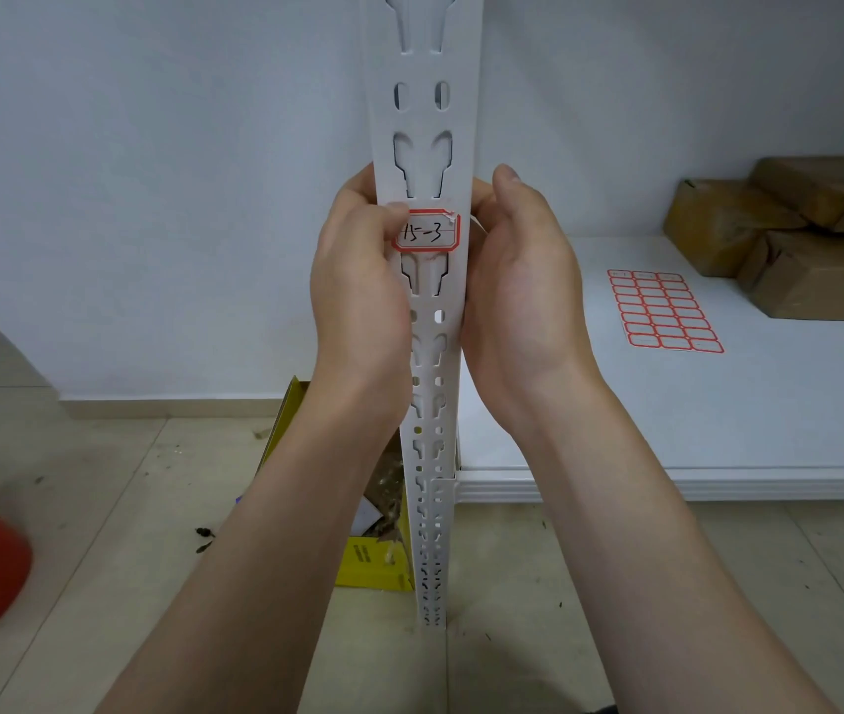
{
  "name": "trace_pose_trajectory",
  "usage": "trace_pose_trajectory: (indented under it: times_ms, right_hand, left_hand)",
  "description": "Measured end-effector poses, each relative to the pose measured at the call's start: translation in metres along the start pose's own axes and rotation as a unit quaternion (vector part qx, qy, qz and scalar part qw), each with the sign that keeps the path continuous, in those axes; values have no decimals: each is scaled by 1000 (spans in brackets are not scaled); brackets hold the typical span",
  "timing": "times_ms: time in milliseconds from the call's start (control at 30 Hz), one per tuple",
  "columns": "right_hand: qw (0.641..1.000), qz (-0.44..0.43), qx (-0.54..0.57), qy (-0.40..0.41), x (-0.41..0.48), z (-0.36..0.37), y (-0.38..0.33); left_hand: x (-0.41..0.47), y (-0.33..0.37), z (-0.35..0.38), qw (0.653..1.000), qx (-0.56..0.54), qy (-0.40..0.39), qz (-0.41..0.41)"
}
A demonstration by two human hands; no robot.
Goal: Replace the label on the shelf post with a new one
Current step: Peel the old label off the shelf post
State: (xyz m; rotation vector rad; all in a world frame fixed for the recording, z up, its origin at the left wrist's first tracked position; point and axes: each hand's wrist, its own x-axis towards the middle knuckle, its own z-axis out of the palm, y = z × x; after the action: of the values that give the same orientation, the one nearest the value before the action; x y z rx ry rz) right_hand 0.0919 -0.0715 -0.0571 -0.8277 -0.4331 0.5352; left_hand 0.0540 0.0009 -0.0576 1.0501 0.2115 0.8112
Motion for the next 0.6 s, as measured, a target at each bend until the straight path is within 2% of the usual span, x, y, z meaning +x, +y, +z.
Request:
trace_pose_trajectory:
  times_ms: [200,600]
  right_hand:
    - [1000,4,10,-3,0,2,0]
    - [1000,1,-1,0,1,0,1]
  left_hand:
    - [0,1,2,999,36,10,4]
    - [-1,8,4,998,23,-20,-46]
